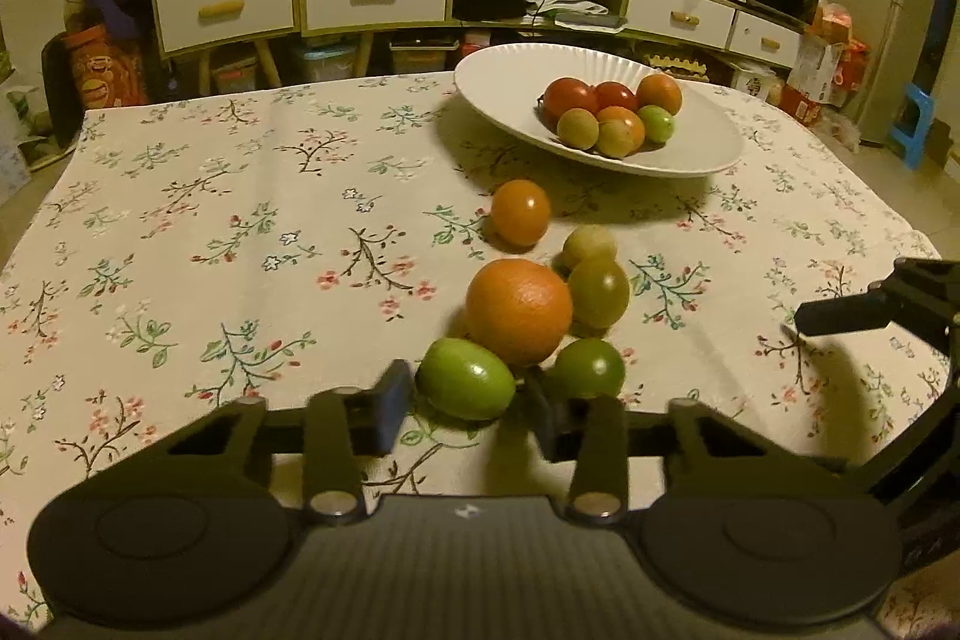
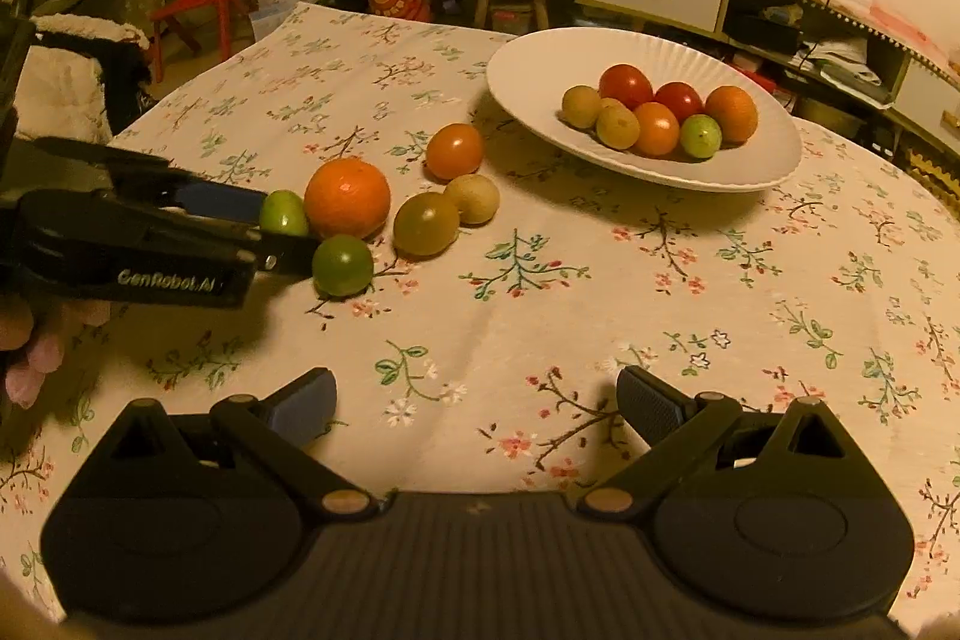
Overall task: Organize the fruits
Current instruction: 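Lower the left gripper onto a green tomato while the right gripper approaches another green tomato, then close the left gripper on the light green tomato while the right gripper grasps a dark green tomato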
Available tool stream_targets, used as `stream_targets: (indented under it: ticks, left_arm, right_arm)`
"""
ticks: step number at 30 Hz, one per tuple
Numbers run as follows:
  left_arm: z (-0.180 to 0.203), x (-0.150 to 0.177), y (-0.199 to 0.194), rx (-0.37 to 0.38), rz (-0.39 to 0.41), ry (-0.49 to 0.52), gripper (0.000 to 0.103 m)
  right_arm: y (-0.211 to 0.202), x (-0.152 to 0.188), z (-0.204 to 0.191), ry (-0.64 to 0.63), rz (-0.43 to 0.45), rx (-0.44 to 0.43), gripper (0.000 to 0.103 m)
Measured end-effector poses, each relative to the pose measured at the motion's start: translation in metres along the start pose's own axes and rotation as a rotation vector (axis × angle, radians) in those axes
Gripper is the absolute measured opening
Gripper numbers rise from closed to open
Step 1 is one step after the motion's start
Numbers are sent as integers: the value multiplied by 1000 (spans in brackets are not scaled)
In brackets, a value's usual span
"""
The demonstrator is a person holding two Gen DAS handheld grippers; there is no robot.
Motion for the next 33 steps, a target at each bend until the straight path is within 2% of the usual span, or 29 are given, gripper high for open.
stream_targets:
  ticks: [14,22,33]
  left_arm:
    - [-6,4,-11,8,-50,-8,30]
    - [-12,10,-19,17,-73,-18,30]
    - [-22,19,-22,8,-95,-30,30]
  right_arm:
    - [10,-6,-15,-38,46,-21,98]
    - [17,-12,-35,-115,58,-55,91]
    - [18,-17,-44,-123,93,-85,69]
Point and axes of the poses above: each gripper's, at about its wrist camera, not at the fingertips, and y roughly the way its jaws point, z to its right, x to its underside, the point moved 8 cm from there along y, roughly the way its jaws point, and after that the axes turned 2 degrees about y, right-handed, at the moved point
